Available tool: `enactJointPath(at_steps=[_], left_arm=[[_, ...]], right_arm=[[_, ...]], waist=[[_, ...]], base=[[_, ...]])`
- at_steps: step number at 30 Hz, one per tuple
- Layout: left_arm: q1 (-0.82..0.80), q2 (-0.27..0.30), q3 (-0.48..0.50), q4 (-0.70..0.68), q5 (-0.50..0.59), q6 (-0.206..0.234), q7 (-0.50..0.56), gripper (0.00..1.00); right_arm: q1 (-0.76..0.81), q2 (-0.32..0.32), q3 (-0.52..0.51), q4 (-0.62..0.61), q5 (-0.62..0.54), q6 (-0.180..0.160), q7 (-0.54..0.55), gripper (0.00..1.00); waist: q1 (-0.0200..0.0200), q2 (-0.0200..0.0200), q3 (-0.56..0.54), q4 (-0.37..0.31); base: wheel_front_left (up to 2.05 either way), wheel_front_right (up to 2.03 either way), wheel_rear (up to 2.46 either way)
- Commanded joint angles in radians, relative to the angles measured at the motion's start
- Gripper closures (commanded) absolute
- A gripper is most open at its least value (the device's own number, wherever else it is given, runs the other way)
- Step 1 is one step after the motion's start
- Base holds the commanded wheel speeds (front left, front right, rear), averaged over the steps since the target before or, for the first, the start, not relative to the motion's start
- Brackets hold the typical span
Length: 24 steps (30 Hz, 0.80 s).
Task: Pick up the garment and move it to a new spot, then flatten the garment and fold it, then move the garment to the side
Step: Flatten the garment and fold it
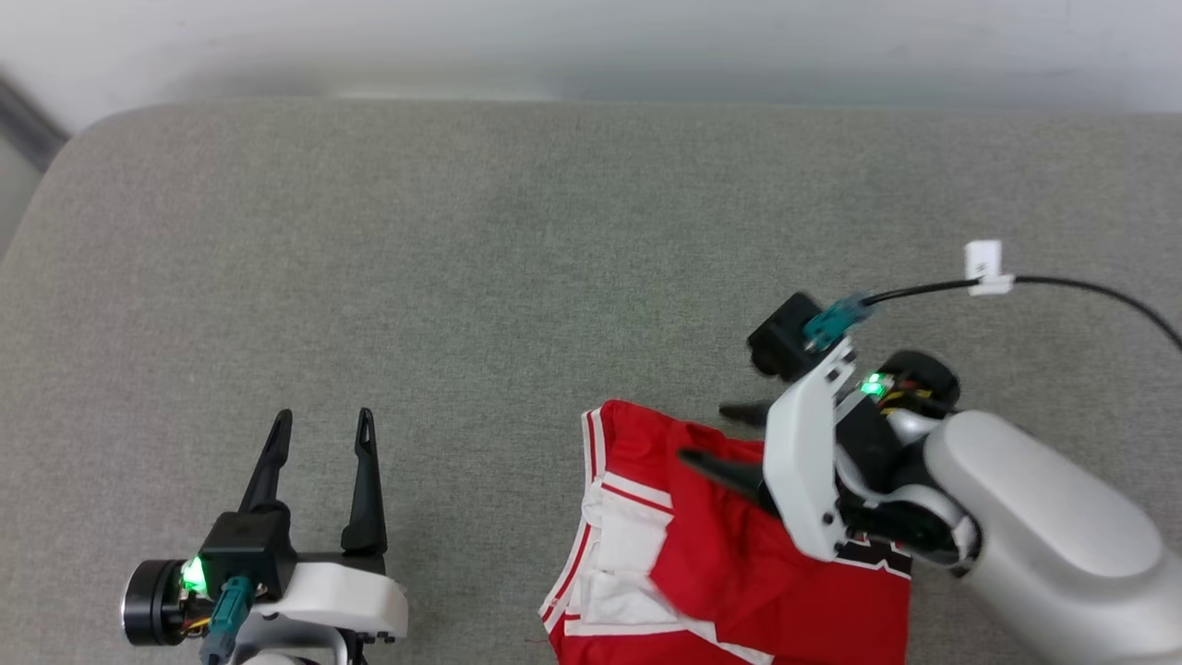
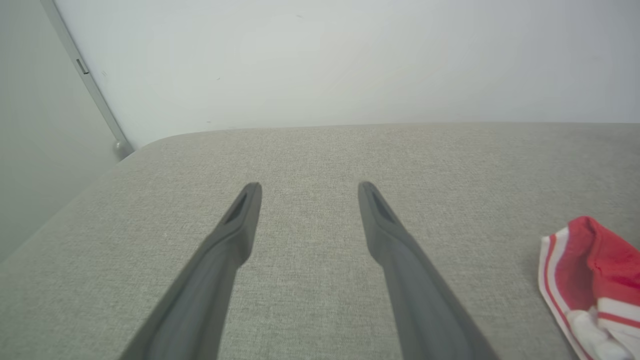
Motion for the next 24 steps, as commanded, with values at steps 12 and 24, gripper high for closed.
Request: enactJointPath(at_steps=[12,24], left_arm=[[0.053,-0.002,0.028,-0.008,0.010,-0.013,-0.003,0.00],[0.071,-0.003,0.044,-0.020,0.017,-0.020,-0.003,0.00]], right_arm=[[0.070,-0.012,-0.426,-0.043,-0.341,-0.001,-0.561,0.00],[0.366,0.197,-0.790,-0.097,-0.651,-0.001,-0.848,0.00]], waist=[[-0.0001,0.0000,-0.090,-0.069],[-0.0001,0.0000,-0.117,-0.091]], base=[[0.00,0.00,0.00],[0.00,0.00,0.00]])
